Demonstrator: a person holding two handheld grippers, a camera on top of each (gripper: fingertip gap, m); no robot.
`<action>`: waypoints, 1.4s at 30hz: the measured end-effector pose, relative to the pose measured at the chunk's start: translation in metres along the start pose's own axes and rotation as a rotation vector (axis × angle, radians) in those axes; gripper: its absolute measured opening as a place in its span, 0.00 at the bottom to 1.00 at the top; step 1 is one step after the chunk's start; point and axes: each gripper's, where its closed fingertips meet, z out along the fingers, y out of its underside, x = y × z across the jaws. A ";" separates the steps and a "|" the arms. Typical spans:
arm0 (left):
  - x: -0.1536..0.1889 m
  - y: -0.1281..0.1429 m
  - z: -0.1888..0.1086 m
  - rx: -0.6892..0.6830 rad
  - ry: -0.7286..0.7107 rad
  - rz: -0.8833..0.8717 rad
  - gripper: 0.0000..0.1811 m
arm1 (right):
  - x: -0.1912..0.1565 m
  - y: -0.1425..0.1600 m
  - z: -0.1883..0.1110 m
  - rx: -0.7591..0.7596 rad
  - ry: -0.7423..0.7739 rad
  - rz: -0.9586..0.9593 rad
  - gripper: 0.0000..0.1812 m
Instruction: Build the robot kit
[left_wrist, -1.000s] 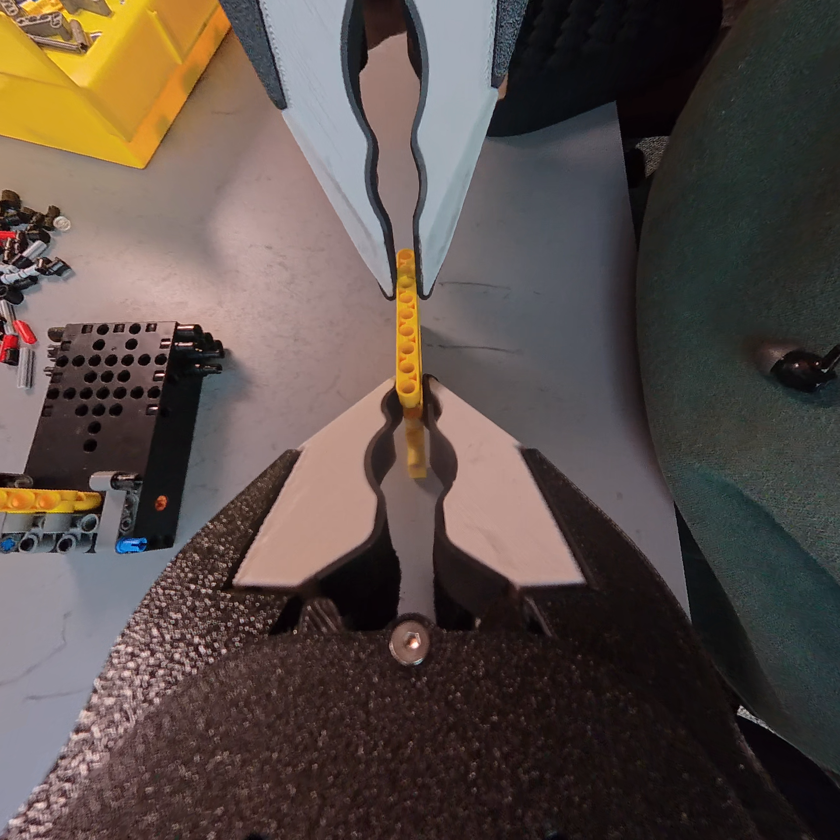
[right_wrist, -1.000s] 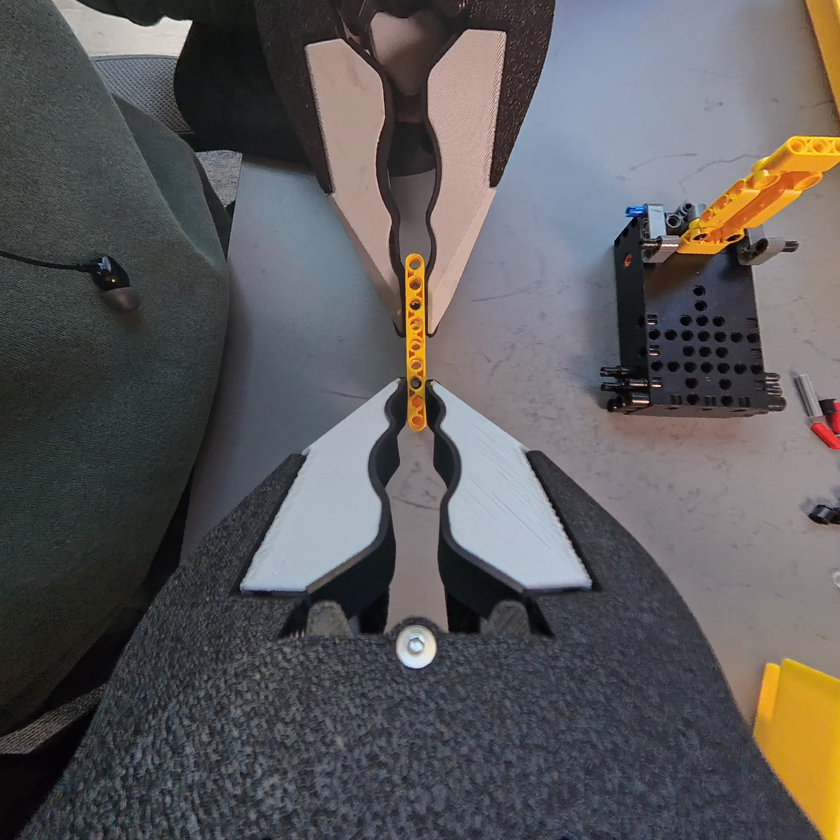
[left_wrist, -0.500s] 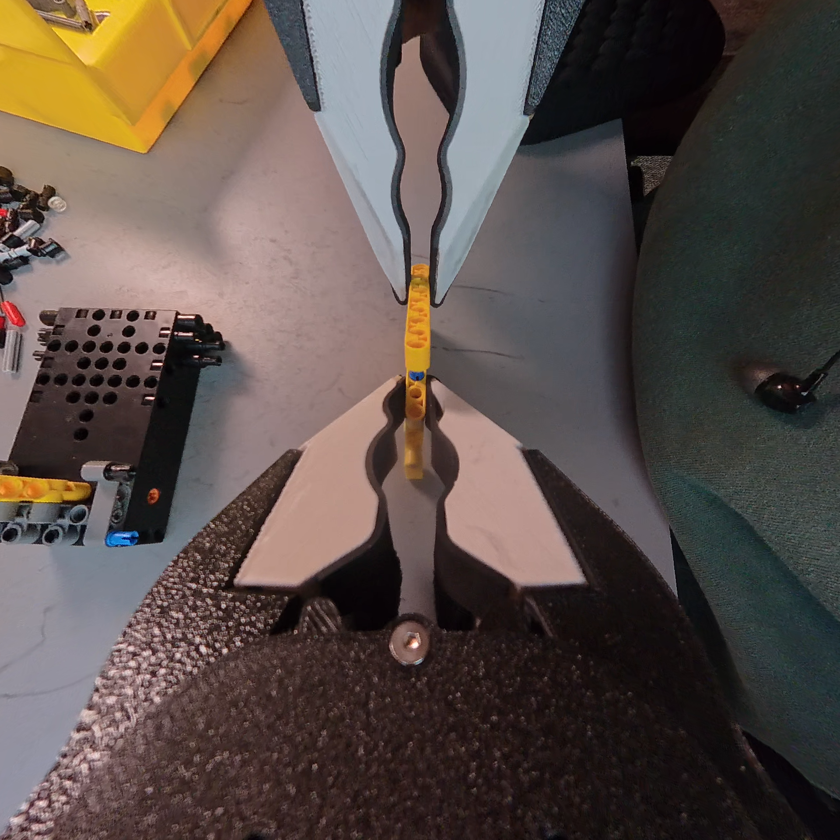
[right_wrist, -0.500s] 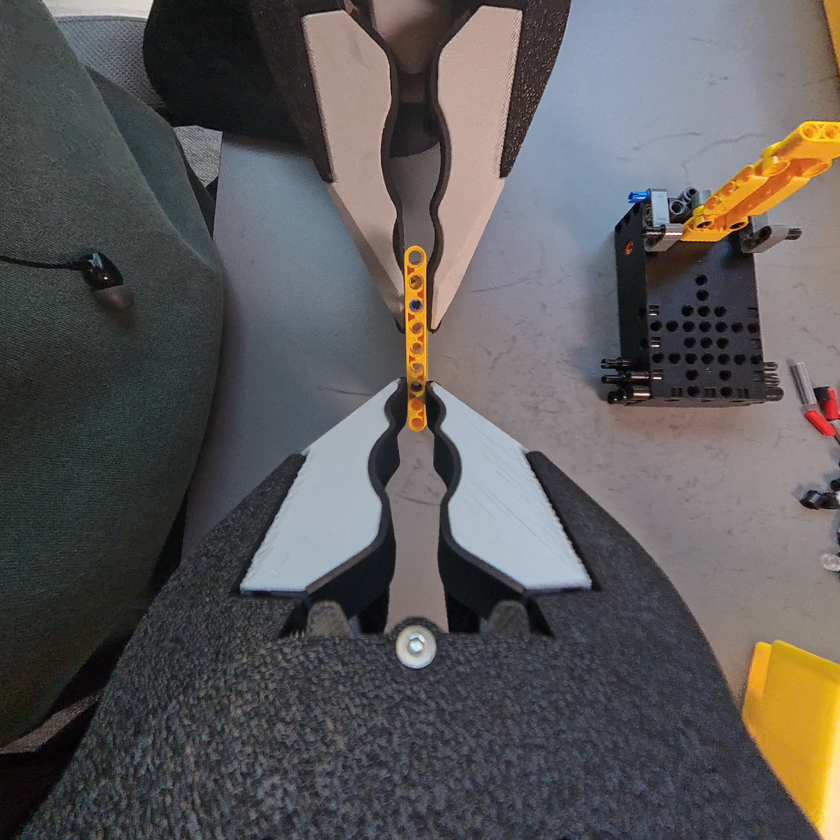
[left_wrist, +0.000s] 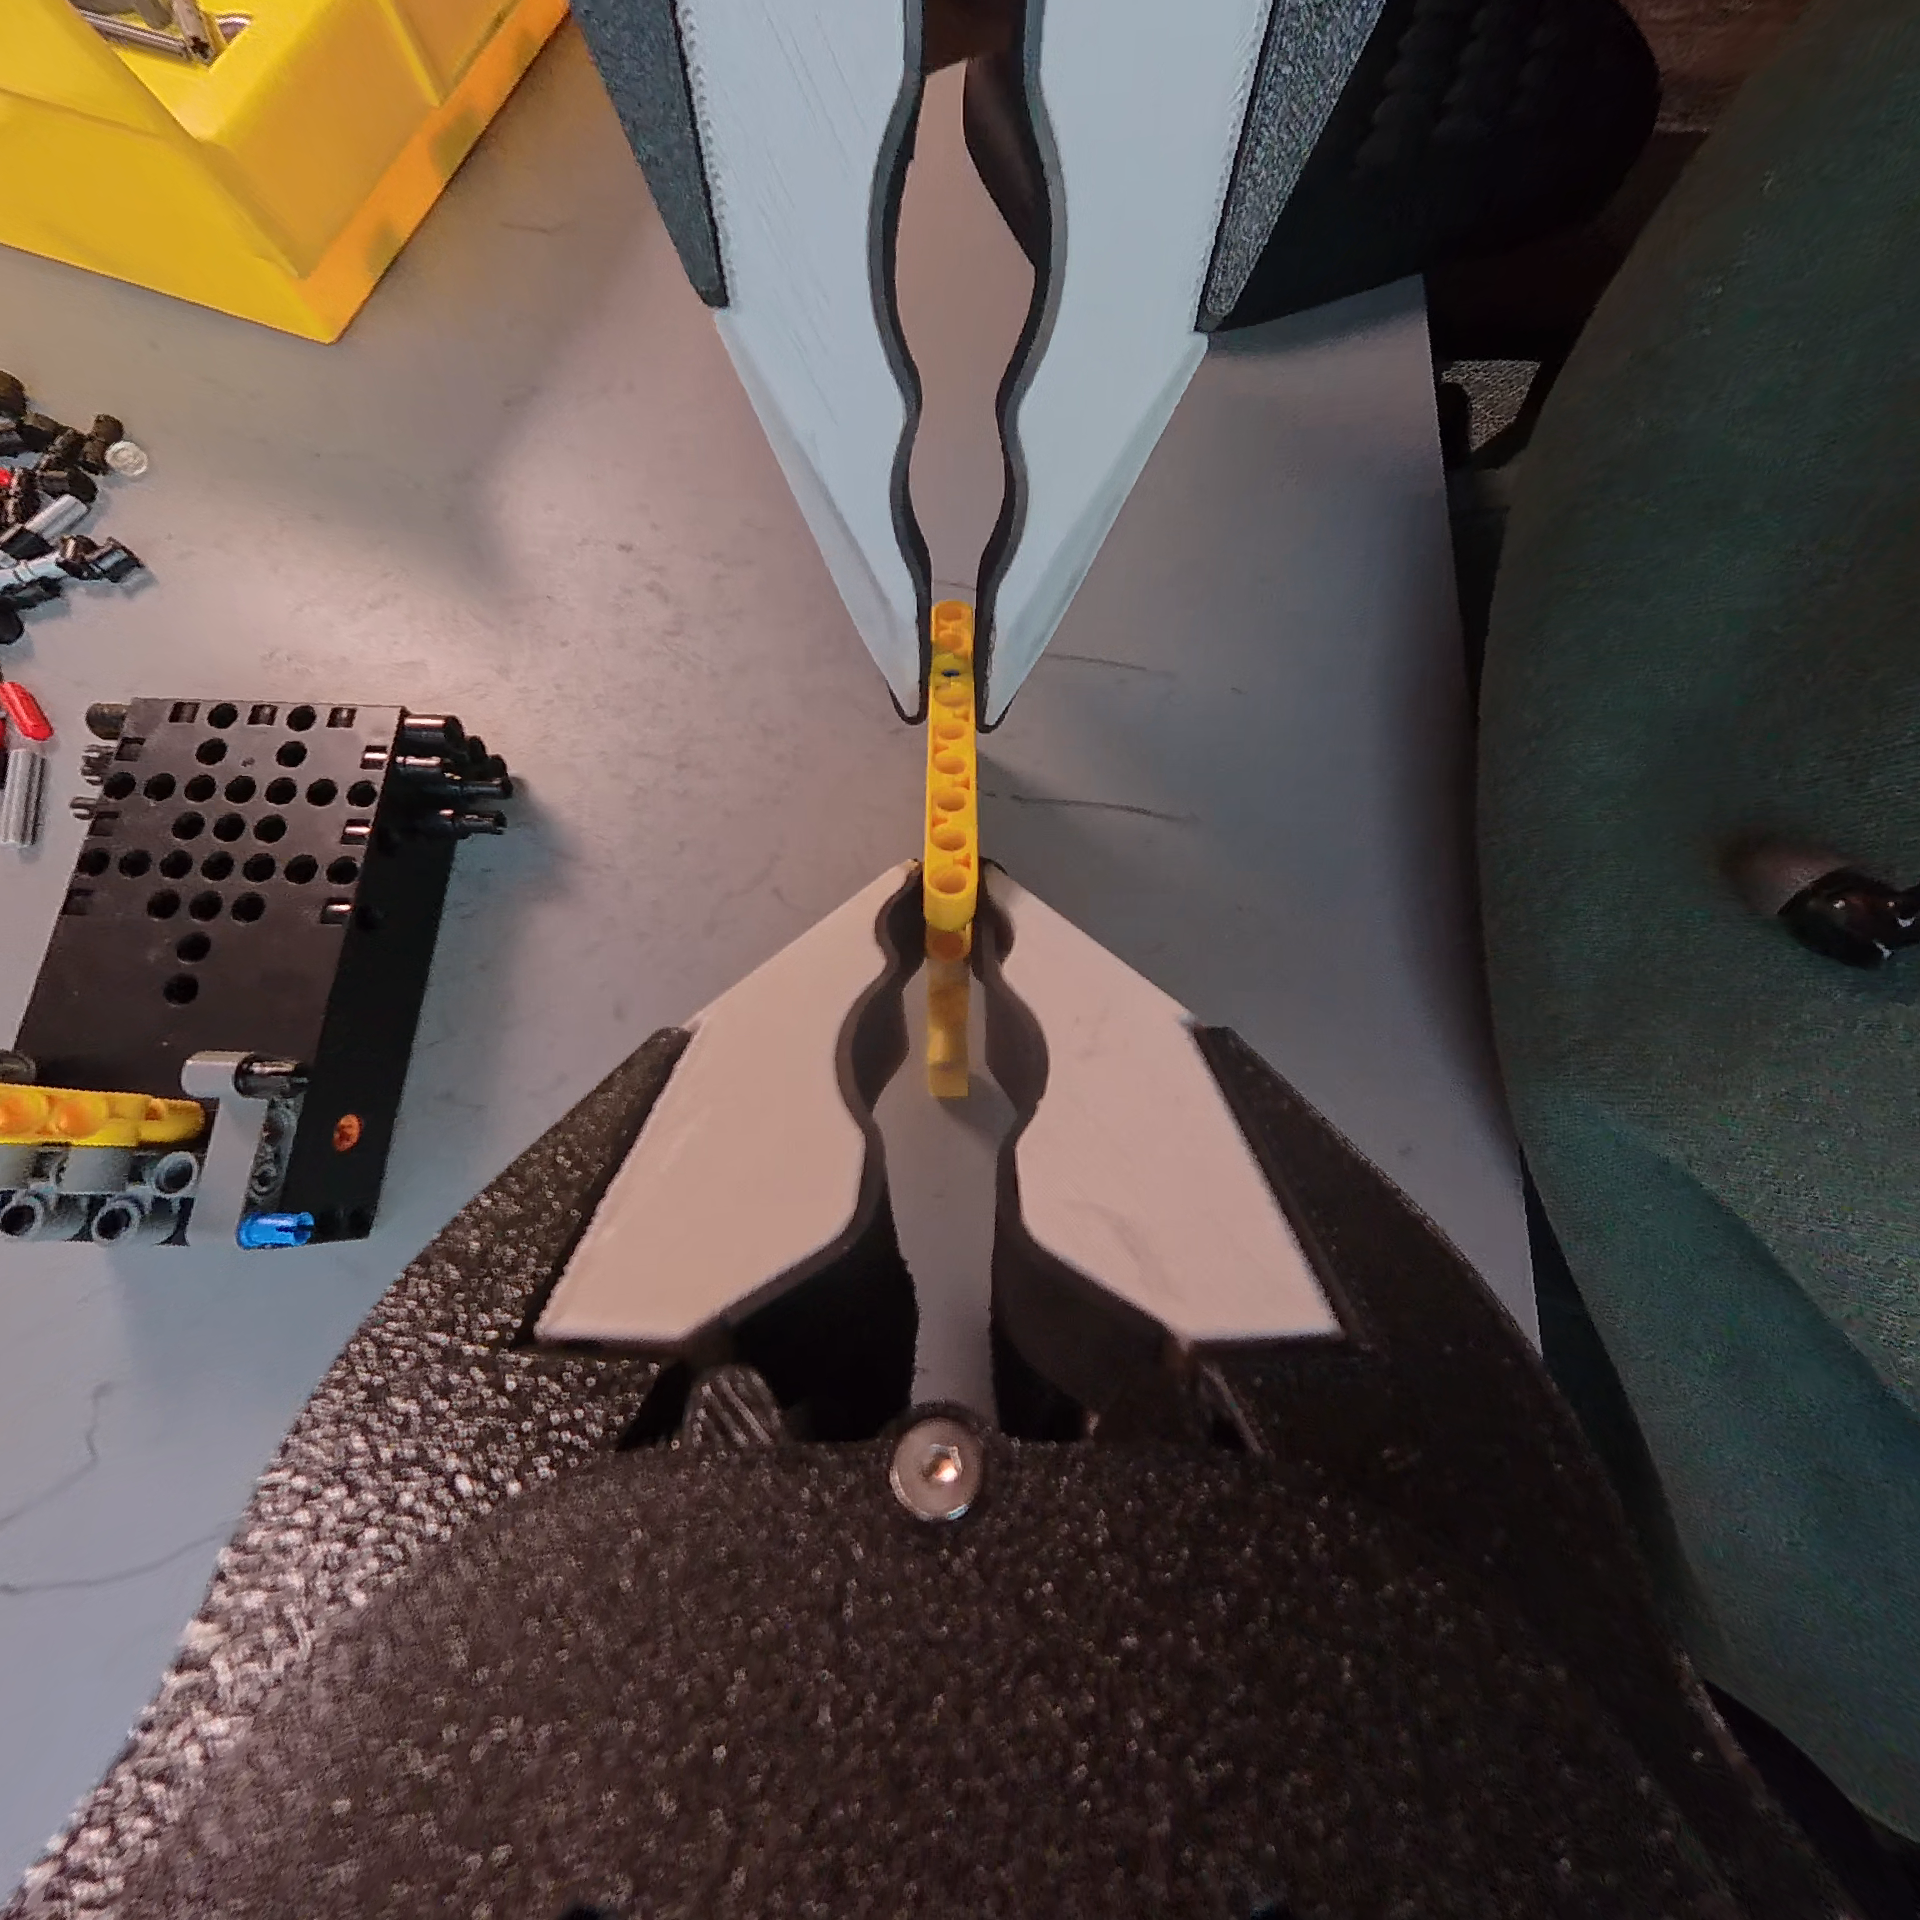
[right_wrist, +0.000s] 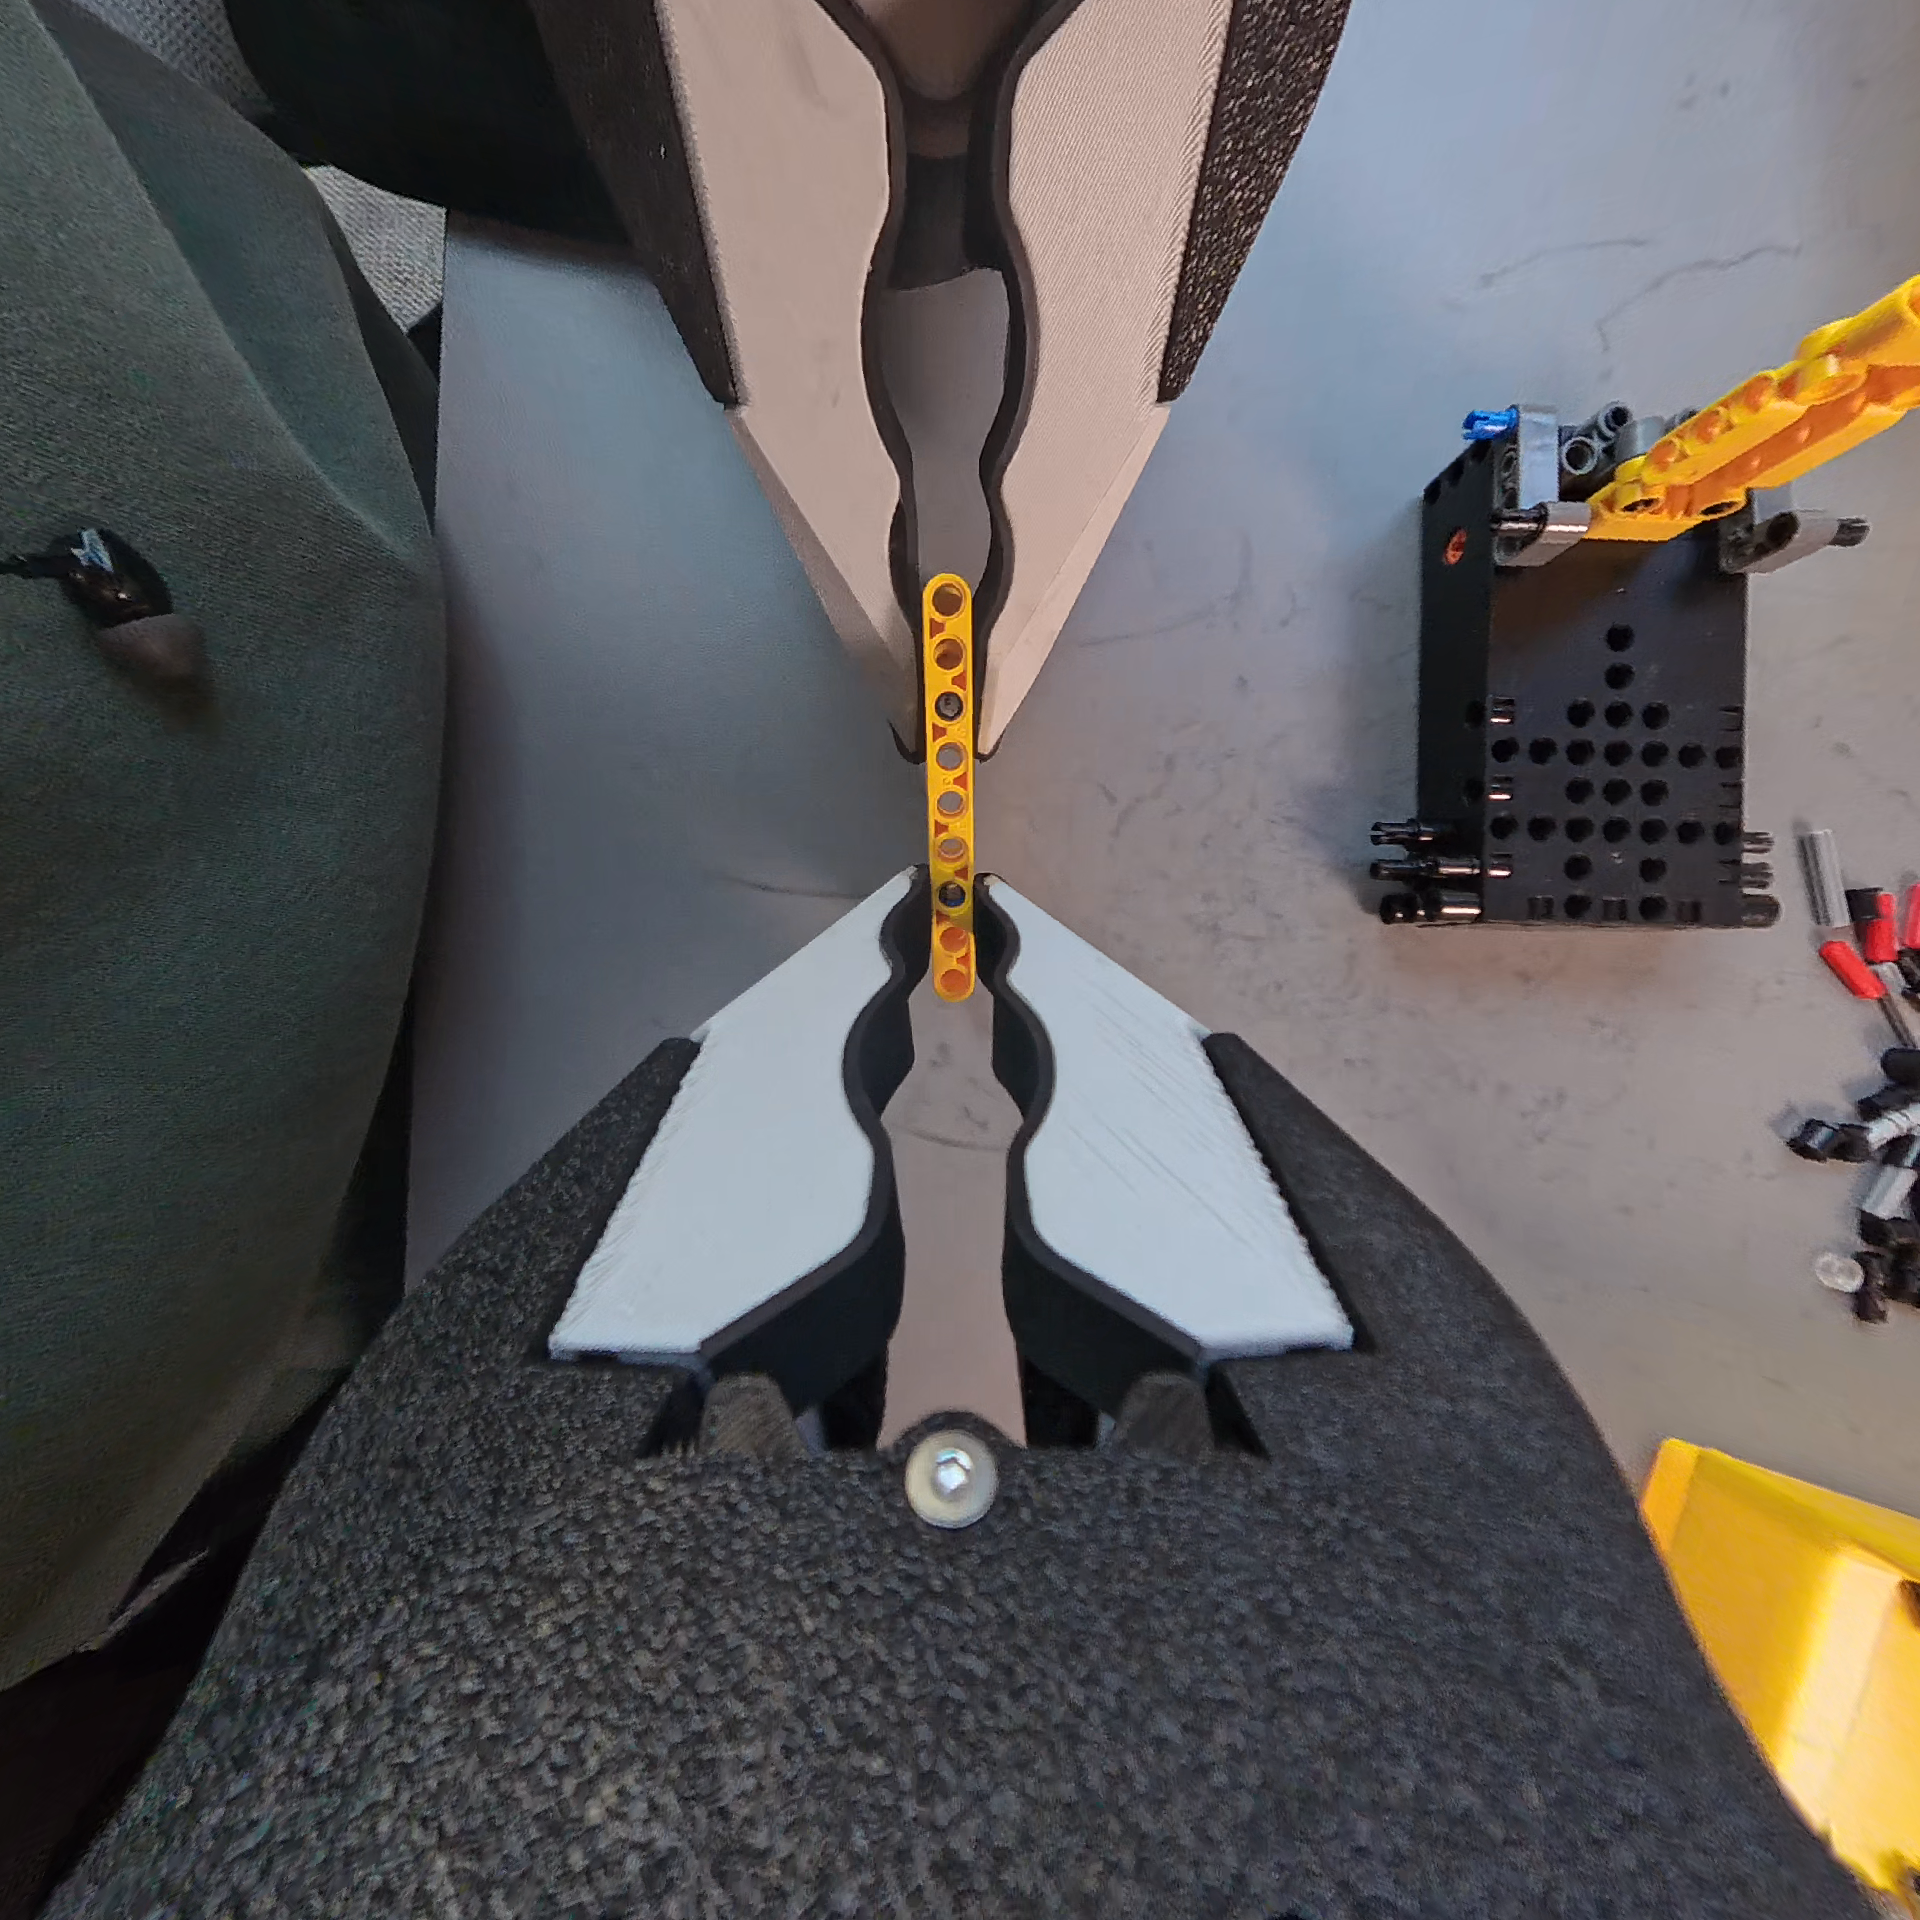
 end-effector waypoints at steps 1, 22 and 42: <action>0.000 0.000 0.000 0.000 -0.003 0.004 0.04 | 0.000 0.000 0.000 0.011 0.005 0.006 0.04; 0.007 0.003 -0.001 -0.002 0.019 0.055 0.11 | -0.002 -0.023 0.004 0.131 0.007 0.042 0.04; 0.001 0.005 0.000 -0.024 -0.012 0.036 0.04 | -0.001 -0.031 0.003 0.140 0.039 0.014 0.04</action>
